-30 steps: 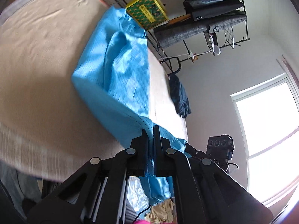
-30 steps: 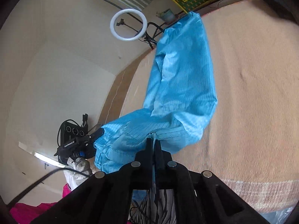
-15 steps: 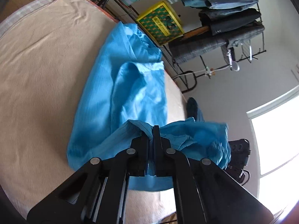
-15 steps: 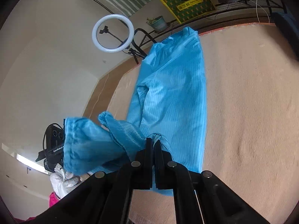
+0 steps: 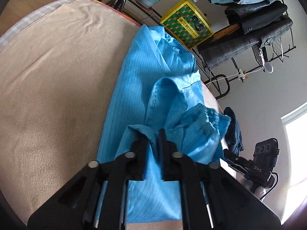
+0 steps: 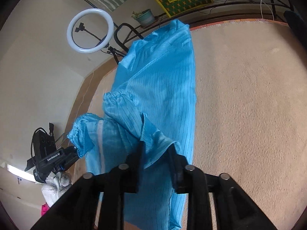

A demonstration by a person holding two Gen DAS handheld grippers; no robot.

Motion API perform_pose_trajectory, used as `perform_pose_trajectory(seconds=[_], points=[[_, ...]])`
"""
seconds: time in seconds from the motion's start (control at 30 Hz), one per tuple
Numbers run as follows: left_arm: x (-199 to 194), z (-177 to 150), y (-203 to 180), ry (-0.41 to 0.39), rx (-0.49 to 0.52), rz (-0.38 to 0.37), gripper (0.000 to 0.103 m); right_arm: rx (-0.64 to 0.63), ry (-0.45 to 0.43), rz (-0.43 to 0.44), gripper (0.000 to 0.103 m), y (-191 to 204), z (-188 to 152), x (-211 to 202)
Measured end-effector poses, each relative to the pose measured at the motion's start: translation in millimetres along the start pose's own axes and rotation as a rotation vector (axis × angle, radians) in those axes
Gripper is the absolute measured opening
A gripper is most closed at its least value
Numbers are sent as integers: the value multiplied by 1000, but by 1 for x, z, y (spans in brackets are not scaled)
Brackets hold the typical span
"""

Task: Fold large clothes

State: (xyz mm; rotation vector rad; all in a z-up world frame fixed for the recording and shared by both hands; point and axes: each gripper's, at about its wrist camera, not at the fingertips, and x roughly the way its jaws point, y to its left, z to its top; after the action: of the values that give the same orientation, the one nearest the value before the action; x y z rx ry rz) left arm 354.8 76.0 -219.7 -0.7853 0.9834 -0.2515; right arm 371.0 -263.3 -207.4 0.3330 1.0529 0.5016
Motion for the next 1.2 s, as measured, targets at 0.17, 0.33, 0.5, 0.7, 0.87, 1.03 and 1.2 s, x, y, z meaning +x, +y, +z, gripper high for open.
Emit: perform_pose_trajectory(seconds=[0.17,0.33,0.5,0.7,0.87,1.03,1.2], points=[[-22,10,3,-78,-25,-18,60,-77,-82,-27,50,12,2,-25],[-45,6,-4,-159,84,20,60,-193,-116,-145,50,29,-20,-39],[-16,-3,-3,-52,127,60,60,-162,-49,-161,51,10,-31,-18],[8,-6,-15,-47,200,144,60,-136,-17,-95,3,-1,-15,21],[46,-4,3,-24,237,388,59,-252,-29,-183,0,12,-5,41],[37,-6,1,-66,276,396,57,-286,-30,-238,16,11,-6,30],[13,-7,-19,-104,329,342,57,-352,-128,-385,30,29,-8,-2]])
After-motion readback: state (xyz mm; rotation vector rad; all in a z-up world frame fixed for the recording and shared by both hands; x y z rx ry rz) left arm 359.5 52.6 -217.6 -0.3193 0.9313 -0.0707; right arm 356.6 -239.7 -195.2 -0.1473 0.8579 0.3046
